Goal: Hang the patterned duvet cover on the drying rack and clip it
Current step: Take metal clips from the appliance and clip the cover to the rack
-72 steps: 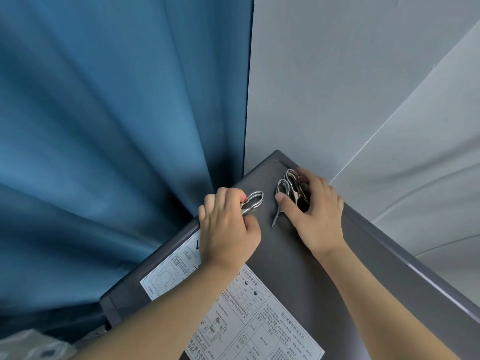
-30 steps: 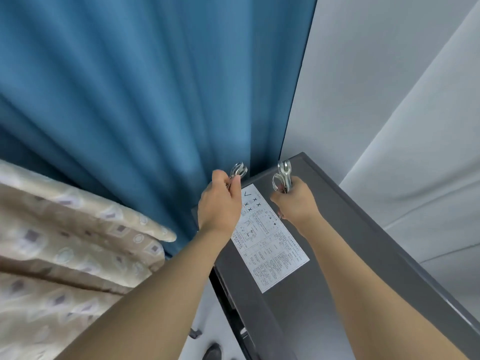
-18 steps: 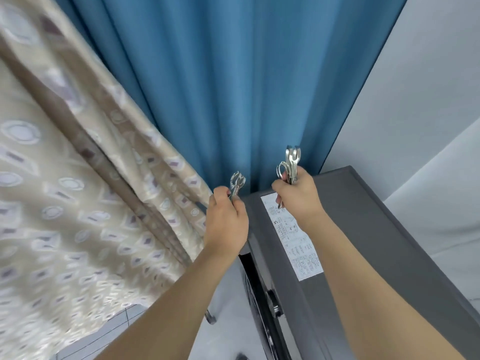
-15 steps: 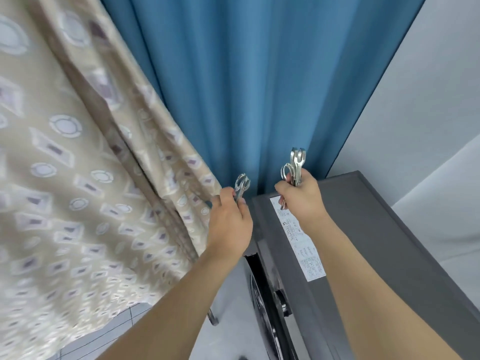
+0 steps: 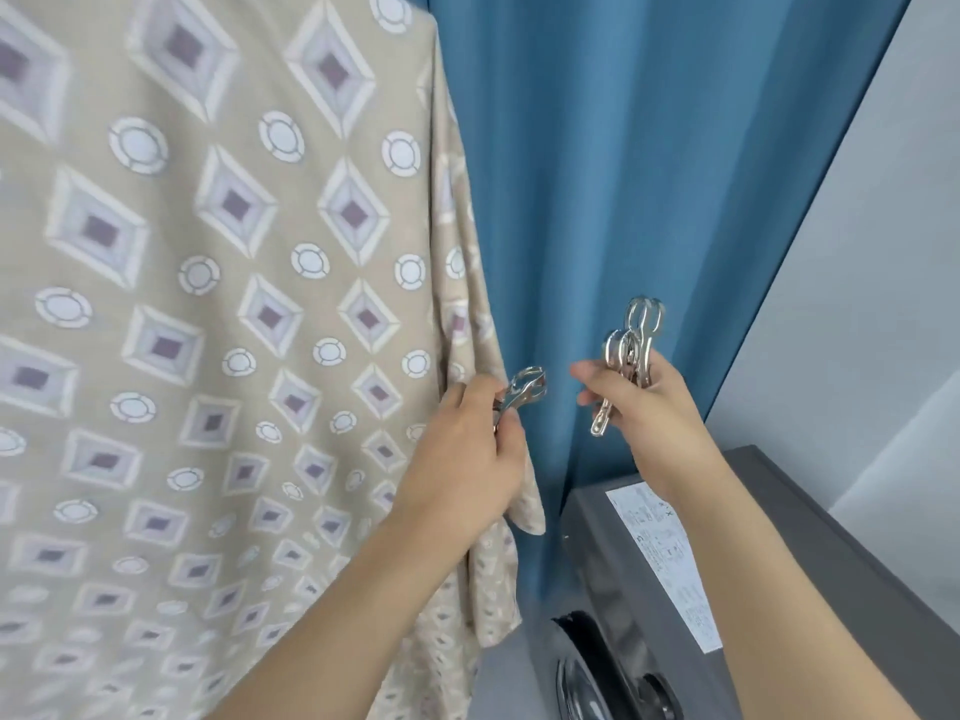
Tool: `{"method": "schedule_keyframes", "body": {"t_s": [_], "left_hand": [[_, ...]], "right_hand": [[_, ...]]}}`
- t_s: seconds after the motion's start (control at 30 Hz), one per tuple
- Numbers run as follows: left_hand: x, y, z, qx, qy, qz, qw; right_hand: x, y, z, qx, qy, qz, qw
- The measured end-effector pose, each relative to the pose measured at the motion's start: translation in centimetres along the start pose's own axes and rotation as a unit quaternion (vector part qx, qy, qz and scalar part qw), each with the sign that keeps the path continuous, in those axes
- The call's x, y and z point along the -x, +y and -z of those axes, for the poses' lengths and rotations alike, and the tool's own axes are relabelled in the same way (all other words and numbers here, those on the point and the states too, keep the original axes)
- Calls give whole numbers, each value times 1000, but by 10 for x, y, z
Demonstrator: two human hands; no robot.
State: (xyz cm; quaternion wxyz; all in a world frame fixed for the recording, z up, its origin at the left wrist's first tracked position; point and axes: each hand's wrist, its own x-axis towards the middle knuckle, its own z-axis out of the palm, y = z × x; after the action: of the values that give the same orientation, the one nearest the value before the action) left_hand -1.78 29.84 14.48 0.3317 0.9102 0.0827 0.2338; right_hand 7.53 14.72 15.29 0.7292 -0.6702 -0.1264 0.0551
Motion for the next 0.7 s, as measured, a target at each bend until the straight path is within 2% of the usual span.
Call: {"method": "schedule_keyframes", "body": {"t_s": [0.27,0.47,0.53,0.6,0.7], "left_hand": [[-8,9,85,18,4,-56,998],[-15,25,131,27,14,-92,995],[-19,29,141,85,26,-64,994],[-22,32,149,196,40,-16,980],[-25,32,159,406,26,36,913]], "right_hand": [[21,-64,-56,-17,-137,62,988],[26,-89,-81,-58,-170,103,978],[27,-97,-86,-93,-166,124,974],[26,-103,-90,-131,-164,142,967],[23,-111,-96,-174,-154,157,960]]}}
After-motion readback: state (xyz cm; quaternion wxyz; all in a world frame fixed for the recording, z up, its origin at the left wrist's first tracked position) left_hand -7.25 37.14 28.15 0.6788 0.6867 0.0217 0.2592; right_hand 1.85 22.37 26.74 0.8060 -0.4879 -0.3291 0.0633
